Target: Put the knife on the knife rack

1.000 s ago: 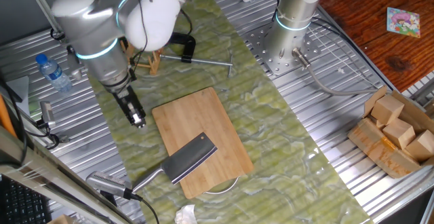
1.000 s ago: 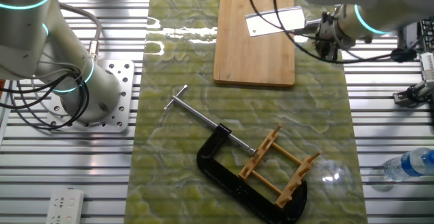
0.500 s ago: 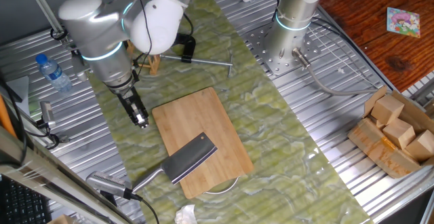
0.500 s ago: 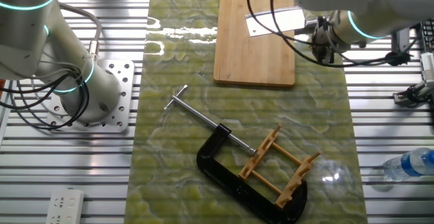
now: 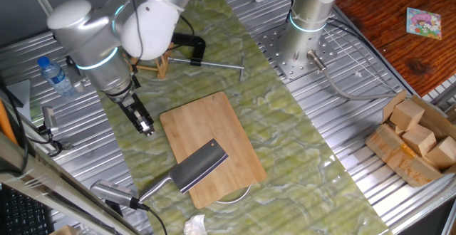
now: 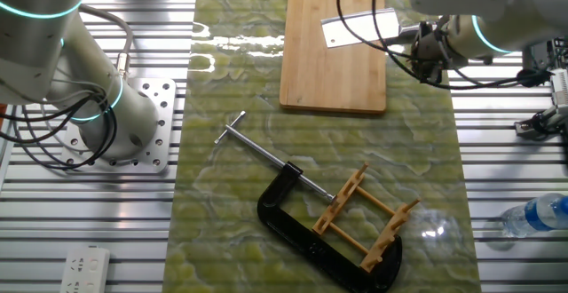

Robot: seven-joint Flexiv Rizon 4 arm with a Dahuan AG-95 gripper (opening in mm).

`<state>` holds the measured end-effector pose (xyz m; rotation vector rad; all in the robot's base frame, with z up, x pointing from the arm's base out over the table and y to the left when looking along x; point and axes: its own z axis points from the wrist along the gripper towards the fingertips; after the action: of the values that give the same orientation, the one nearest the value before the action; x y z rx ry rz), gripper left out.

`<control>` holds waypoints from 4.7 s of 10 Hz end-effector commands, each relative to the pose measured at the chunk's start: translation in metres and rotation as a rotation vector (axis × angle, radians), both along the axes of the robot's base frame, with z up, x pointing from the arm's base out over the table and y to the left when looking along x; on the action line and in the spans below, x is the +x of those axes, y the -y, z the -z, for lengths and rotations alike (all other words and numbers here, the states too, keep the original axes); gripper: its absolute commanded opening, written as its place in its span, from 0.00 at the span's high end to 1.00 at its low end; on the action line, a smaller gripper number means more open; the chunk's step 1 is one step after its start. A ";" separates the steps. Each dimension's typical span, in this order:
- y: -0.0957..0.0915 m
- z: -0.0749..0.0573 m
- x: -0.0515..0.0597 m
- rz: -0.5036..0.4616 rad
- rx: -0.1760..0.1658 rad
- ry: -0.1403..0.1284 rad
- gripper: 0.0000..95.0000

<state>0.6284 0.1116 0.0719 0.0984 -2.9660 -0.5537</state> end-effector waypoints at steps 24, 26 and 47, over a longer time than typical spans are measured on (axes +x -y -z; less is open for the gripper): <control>-0.035 0.031 0.016 0.029 0.349 -0.044 0.80; -0.042 0.036 0.016 0.032 0.358 -0.047 0.80; -0.088 0.050 0.000 0.125 0.391 -0.031 0.80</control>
<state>0.6279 0.1987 0.0220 -0.0634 -2.8044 -1.1354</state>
